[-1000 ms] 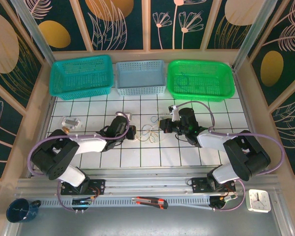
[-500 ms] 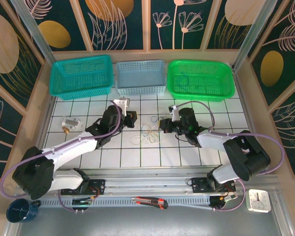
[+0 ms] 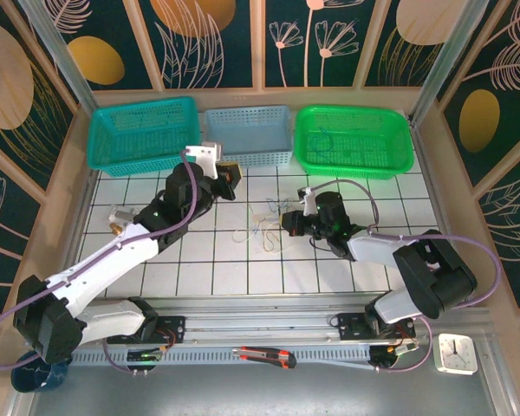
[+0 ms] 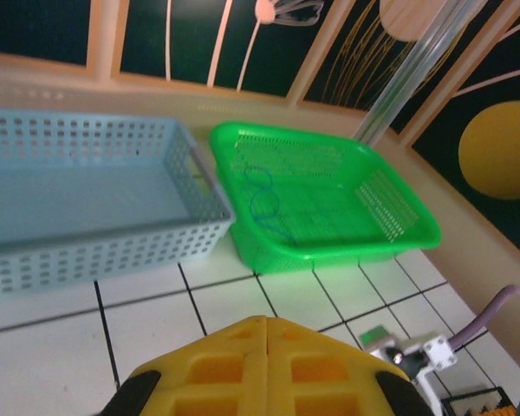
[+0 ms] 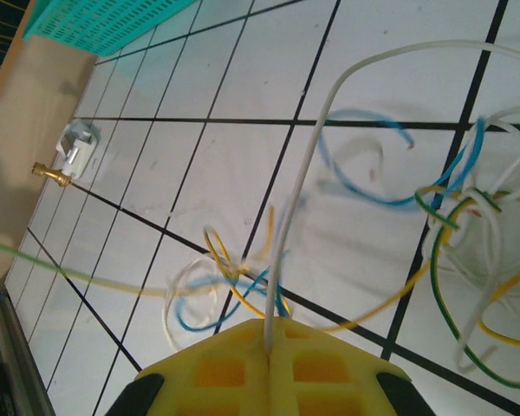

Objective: Untangle the cables

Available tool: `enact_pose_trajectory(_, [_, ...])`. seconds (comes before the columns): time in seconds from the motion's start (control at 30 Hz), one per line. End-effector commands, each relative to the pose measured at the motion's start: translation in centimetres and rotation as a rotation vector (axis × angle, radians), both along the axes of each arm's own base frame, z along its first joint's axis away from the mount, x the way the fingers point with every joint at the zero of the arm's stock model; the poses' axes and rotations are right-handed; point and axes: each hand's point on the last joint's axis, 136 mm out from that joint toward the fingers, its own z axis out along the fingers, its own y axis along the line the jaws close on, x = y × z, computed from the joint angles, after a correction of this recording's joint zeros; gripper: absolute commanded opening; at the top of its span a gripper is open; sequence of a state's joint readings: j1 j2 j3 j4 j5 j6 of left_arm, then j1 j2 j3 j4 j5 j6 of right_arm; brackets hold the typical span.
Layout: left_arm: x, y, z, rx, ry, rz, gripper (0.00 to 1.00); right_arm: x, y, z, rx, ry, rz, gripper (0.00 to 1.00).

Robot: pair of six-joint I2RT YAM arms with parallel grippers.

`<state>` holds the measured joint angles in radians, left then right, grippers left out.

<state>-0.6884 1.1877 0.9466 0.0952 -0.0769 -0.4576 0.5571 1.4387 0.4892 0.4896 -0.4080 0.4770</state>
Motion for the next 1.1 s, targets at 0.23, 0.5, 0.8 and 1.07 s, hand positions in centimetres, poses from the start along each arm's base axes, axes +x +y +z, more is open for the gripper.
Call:
enact_pose_trajectory(0.23, [1.2, -0.1, 7.4, 0.034, -0.141, 0.003, 0.00, 0.2, -0.3, 1.4, -0.007, -0.047, -0.001, 0.30])
enact_pose_trajectory(0.5, [2.2, 0.1, 8.9, 0.073, -0.169, 0.031, 0.00, 0.3, -0.4, 6.3, 0.003, -0.140, 0.010, 0.51])
enact_pose_trajectory(0.8, [8.3, 5.9, 10.5, 0.148, -0.189, 0.240, 0.00, 0.1, -0.6, 10.9, 0.049, -0.210, 0.000, 0.58])
enact_pose_trajectory(1.07, [15.3, 13.4, 9.5, 0.206, -0.163, 0.451, 0.00, 0.2, -1.0, 13.5, 0.086, -0.252, -0.032, 0.59])
